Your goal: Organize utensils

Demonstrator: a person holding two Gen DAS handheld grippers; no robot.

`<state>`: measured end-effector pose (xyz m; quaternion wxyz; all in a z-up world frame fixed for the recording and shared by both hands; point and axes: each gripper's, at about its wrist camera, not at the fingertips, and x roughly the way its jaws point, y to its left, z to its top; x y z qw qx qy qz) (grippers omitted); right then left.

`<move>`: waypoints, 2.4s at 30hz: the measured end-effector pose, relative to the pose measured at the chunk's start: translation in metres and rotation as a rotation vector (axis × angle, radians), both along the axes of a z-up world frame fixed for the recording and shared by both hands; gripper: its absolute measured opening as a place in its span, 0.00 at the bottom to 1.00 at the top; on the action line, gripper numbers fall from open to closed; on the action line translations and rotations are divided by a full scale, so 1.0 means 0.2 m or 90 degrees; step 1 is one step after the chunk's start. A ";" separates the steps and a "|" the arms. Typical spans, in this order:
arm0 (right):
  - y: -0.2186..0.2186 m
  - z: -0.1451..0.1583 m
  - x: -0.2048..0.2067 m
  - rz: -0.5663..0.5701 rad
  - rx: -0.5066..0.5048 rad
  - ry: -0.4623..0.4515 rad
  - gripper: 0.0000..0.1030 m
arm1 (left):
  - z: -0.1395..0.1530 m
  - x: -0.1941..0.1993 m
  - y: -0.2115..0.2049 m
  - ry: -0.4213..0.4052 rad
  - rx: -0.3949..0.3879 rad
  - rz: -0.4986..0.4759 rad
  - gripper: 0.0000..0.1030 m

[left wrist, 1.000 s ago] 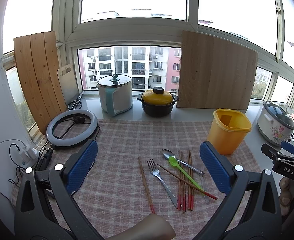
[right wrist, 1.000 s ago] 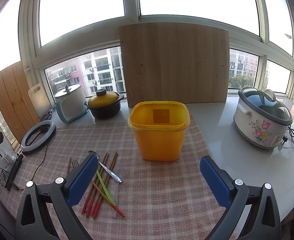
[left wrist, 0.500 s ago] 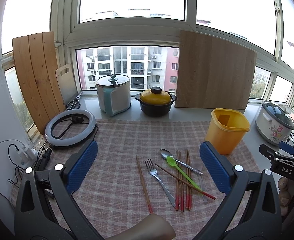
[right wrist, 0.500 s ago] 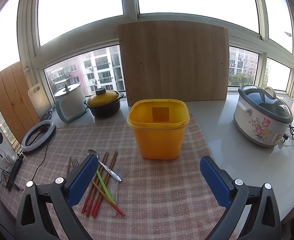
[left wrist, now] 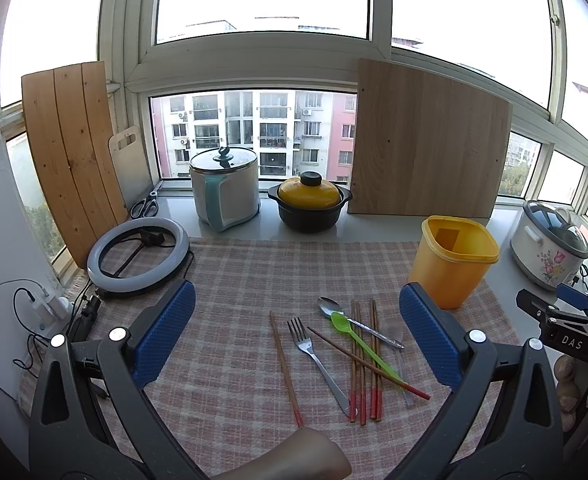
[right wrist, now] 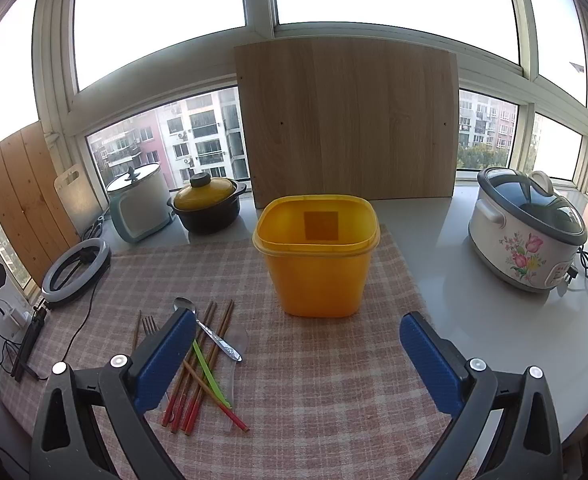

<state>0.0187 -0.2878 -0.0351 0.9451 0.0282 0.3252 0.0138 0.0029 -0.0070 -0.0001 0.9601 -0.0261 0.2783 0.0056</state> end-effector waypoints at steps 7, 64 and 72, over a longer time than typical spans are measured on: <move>0.00 -0.01 0.00 -0.001 0.000 0.002 1.00 | 0.01 -0.01 -0.06 0.001 0.002 -0.001 1.00; 0.27 -0.28 0.24 0.272 0.012 0.180 0.62 | -0.56 0.28 0.24 0.254 -0.161 -0.042 0.47; 0.46 -0.40 0.35 0.344 0.013 0.255 0.39 | -0.73 0.38 0.21 0.315 -0.188 -0.068 0.34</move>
